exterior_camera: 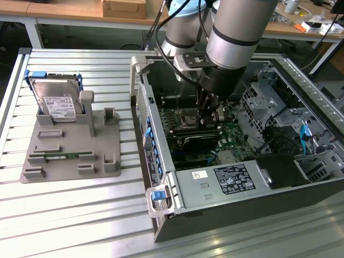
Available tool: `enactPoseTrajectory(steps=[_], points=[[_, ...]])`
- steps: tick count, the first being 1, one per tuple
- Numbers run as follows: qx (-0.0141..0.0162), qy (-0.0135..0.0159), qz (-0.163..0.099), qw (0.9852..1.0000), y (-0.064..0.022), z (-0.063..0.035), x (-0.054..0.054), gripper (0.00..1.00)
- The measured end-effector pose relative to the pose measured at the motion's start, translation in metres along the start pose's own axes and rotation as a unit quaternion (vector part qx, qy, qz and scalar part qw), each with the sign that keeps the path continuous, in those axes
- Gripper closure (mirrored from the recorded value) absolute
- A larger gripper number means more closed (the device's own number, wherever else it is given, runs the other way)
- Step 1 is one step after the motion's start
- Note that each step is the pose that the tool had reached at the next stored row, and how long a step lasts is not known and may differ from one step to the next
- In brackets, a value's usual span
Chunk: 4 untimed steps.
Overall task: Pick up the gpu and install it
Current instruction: 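Press down on the gpu until it lock into place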
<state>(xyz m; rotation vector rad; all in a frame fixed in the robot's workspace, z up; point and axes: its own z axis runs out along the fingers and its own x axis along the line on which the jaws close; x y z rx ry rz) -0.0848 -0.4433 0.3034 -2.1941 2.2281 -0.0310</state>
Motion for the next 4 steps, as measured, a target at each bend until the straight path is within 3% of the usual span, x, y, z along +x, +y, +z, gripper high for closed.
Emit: enactPoseTrajectory(steps=[4], points=[[0.0000, 0.0000, 0.000, 1.0000, 0.0000, 0.0000, 0.0000, 0.89]])
